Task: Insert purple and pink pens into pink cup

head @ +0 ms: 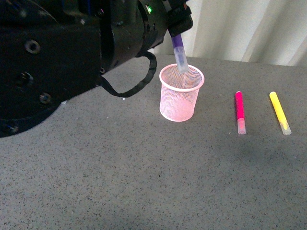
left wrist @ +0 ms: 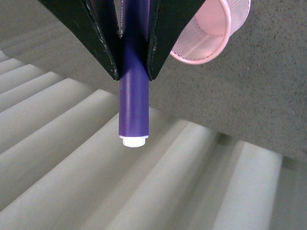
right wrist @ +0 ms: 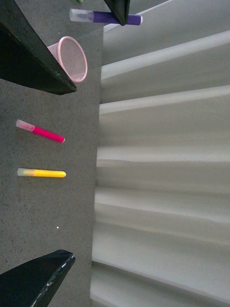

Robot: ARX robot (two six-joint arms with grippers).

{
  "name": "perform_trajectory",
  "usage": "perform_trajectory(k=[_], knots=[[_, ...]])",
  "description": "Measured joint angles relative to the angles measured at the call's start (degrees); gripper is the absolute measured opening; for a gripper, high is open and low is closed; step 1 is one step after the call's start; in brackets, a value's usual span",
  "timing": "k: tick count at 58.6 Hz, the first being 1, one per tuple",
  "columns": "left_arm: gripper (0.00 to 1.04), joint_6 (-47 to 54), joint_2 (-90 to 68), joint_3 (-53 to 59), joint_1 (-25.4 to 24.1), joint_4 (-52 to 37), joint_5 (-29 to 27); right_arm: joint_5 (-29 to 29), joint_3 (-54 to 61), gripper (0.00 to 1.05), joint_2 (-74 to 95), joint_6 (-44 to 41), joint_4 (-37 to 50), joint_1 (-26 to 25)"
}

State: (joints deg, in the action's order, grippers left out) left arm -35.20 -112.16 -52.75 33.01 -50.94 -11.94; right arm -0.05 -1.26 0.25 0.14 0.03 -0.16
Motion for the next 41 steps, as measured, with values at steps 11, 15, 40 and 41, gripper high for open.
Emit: perform_trajectory(k=[11,15,40,41], knots=[[0.13,-1.1,-8.2,-6.5,0.1,-2.9,0.2,0.0,0.0,0.98,0.0,0.0,0.0,0.0],[0.13,-1.1,-10.2,-8.7,0.1,-3.3,0.4,0.0,0.0,0.98,0.0,0.0,0.0,0.0],[0.13,-1.3,-20.8,-15.5,-1.2,-9.8,3.1,0.0,0.0,0.98,0.0,0.0,0.0,0.0],[0.13,-1.3,-21.0,-15.5,-1.2,-9.9,3.1,0.0,0.0,0.98,0.0,0.0,0.0,0.0]])
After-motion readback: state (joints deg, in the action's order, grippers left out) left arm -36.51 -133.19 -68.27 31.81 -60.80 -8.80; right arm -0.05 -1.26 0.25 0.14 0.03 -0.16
